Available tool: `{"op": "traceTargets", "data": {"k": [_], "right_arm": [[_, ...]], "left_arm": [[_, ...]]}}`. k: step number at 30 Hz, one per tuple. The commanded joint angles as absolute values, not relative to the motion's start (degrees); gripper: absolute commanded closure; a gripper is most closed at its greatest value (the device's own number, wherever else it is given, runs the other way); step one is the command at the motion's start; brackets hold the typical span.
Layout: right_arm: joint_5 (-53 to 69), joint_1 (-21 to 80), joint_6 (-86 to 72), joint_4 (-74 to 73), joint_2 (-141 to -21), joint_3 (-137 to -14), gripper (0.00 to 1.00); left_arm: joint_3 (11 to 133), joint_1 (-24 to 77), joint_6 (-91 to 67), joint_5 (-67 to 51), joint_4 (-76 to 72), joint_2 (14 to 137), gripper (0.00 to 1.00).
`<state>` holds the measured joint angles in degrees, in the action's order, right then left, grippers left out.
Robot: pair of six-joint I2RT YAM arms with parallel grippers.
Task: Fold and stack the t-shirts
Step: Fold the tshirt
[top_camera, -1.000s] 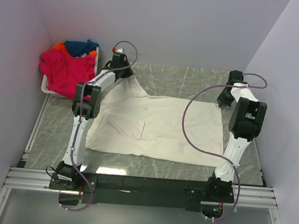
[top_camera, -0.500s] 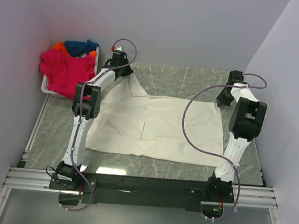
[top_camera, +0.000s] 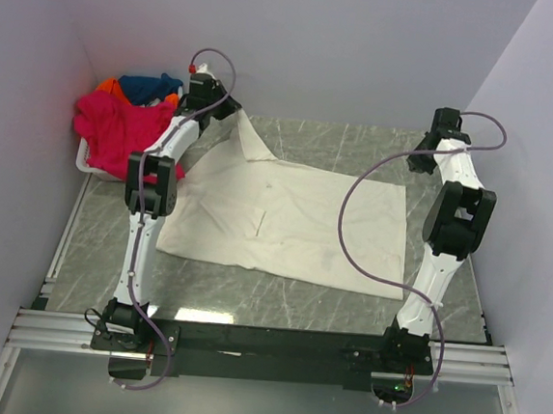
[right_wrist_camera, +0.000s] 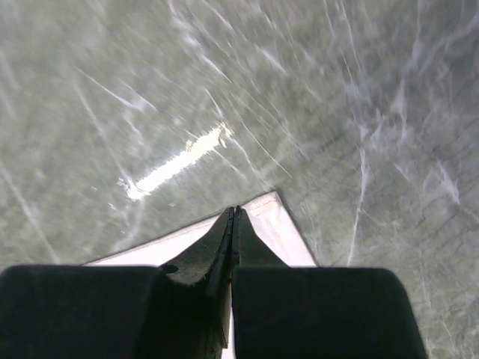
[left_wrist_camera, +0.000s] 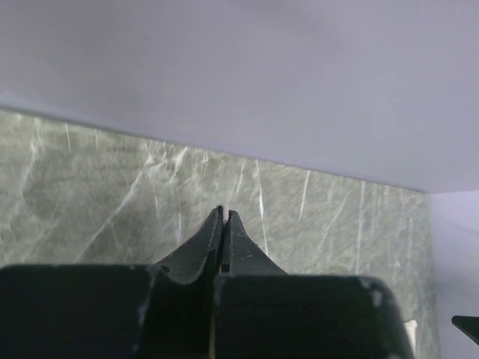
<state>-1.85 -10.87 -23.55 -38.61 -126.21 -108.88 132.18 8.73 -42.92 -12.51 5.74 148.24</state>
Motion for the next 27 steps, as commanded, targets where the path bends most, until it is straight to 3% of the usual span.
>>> {"op": "traceTargets", "data": {"k": [1, 14, 17, 21, 24, 27], "right_arm": [[-1.7, -11.0, -24.3, -40.7, -127.3, -113.8, 1.00], [1.5, -10.9, -24.3, -36.8, -124.0, -106.4, 1.00], [0.6, -11.0, -24.2, -38.4, -126.6, -108.6, 0.91], [-1.8, -11.0, -23.6, -40.3, -129.8, -110.2, 0.69], [-3.3, -11.0, -23.1, -41.3, -131.4, -110.6, 0.62], [-3.3, -11.0, -22.9, -42.3, -132.8, -110.8, 0.61]], "left_arm": [[135.1, 8.0, -44.2, -15.9, 0.4, 146.3, 1.00], [118.5, 7.7, -50.4, -17.0, 6.3, 133.9, 1.00], [117.2, 7.7, -51.7, -18.3, 8.4, 133.1, 1.00], [115.1, 7.8, -51.3, -18.4, 9.1, 131.1, 1.00], [114.3, 7.8, -50.4, -18.1, 10.3, 130.0, 1.00], [114.3, 7.8, -49.7, -18.3, 11.2, 129.5, 1.00]]}}
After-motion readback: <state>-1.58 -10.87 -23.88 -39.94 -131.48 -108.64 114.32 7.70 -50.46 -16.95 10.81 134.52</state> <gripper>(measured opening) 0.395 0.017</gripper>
